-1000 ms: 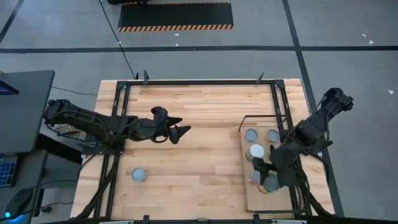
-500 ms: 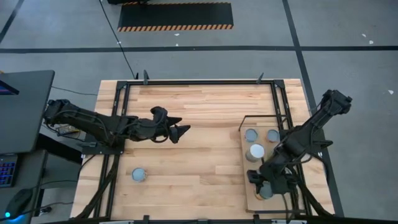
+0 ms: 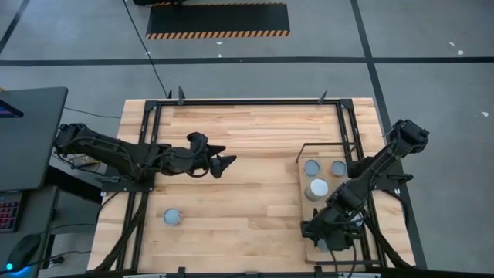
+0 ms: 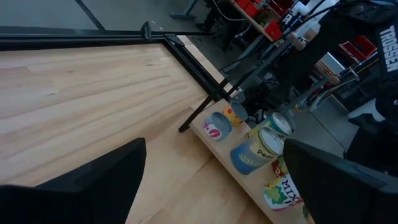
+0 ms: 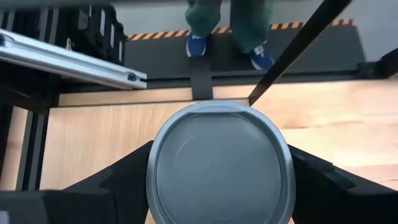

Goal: Pick and place cans onto a shelf
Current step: Put the canned peaches on the shelf

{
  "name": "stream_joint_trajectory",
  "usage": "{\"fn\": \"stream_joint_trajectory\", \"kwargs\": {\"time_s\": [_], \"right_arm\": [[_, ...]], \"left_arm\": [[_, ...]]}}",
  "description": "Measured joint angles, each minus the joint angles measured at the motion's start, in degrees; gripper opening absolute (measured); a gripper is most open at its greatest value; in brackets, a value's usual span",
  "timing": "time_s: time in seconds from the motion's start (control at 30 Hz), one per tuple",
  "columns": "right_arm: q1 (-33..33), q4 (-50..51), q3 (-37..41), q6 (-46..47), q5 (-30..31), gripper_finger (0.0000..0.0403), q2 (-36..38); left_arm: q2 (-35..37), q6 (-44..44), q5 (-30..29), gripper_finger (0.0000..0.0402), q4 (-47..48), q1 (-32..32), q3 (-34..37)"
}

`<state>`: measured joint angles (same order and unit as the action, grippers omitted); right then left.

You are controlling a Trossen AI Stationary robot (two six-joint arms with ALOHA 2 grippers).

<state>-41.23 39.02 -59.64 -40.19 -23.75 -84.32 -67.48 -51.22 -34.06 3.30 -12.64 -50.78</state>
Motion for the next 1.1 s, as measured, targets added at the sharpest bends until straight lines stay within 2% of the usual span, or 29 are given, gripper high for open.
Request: {"fn": "stream_joint_trajectory", "kwargs": {"time_s": [0.37, 1.1], "right_arm": [[-0.6, 0.1, 0.0, -0.4, 0.1, 0.0300, -4.8], [-1.6, -2.6, 0.0, -0.5, 1.7, 0.0325, -5.7]], "left_arm": [[0.0, 2.3, 0.5, 0.0384, 0.0, -0.1, 0.0], [0.0, 2.4, 0.9, 0.0384, -0.1, -0.1, 0.0]]}}
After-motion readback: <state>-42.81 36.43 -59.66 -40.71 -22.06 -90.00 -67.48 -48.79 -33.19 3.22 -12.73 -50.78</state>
